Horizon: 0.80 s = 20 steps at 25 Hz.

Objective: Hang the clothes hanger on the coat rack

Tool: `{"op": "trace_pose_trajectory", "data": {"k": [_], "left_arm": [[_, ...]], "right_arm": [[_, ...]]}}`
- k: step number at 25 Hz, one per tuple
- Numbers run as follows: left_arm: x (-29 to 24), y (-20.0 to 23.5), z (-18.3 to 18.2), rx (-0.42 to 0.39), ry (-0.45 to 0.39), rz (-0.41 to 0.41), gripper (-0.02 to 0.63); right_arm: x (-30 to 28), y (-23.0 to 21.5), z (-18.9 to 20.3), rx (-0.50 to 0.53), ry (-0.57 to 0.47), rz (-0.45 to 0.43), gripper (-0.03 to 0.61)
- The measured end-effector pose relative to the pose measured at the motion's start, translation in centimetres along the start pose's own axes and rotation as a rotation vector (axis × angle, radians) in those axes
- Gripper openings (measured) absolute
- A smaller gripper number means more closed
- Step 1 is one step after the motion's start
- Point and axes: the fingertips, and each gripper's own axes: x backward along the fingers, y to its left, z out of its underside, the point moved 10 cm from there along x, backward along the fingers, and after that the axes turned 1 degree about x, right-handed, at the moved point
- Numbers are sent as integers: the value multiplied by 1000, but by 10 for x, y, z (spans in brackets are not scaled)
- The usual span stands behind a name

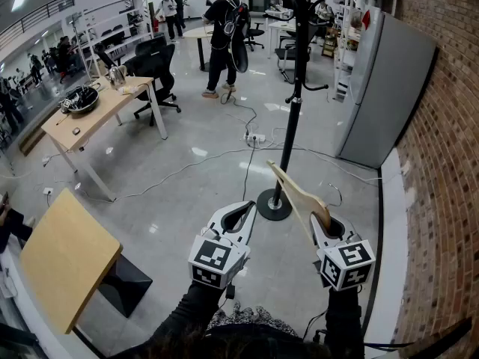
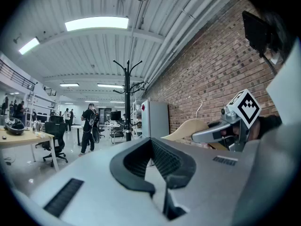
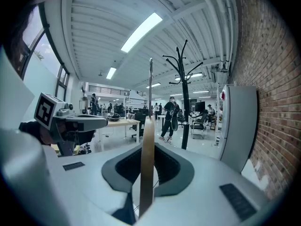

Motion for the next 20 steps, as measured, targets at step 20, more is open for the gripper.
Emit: {"op": "trace_pose_trajectory", "data": {"k": [20], "left_arm": [[-70, 59, 12, 21, 23, -8, 8]], "right_arm": [[-88, -40, 1, -1, 44, -22, 60]]}}
